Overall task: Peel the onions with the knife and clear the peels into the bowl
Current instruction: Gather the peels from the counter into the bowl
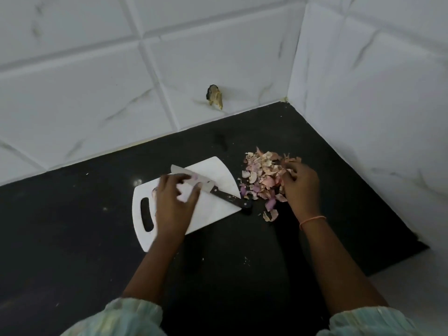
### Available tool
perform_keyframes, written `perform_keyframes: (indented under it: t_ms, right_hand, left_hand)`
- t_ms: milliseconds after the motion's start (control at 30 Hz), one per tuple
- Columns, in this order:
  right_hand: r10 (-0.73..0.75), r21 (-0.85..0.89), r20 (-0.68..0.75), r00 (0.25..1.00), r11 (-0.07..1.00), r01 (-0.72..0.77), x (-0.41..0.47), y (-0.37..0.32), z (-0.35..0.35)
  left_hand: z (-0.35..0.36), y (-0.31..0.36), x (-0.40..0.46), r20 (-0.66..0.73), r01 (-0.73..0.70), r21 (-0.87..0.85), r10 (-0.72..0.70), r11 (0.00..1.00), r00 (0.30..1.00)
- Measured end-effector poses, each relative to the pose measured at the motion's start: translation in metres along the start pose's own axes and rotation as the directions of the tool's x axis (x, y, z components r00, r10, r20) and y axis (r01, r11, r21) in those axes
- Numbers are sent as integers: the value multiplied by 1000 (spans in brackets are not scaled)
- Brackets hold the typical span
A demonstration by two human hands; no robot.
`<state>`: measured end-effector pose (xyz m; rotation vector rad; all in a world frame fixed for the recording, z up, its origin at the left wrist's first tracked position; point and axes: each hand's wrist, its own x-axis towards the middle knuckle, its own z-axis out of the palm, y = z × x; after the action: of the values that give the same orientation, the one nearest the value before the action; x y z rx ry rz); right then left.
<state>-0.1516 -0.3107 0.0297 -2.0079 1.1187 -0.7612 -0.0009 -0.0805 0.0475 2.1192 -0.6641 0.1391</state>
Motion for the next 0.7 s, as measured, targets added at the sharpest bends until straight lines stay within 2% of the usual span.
perform_keyframes:
  t_ms: [100,200,267,367,600,700]
  right_hand:
    - [36,-89,176,984,996,-20,-1,7,-12]
    - [115,-119,400,909,990,-73,-8,11,-16]
    - [112,-174,464,879,984,-34,-14,16,-13]
    - [14,-264,407,913,959,103,-23,20,-1]
    - [-41,-101,307,951,992,76,-15,26,7]
    - [-73,-110,234,970,989,101,-8,22,11]
  left_hand:
    - [62,33,9,244,-123,8,117,992,963]
    - [112,46,-5,461,-147,223,29,964,887]
    - [127,43,-14,512,-156,346,-47,925,858]
    - [128,30,-22,508,-184,385,-41,905,860]
    - [114,18,-18,577,-261,327,27,908,816]
    - [111,17,-20,583,-266,328,28,906,812]
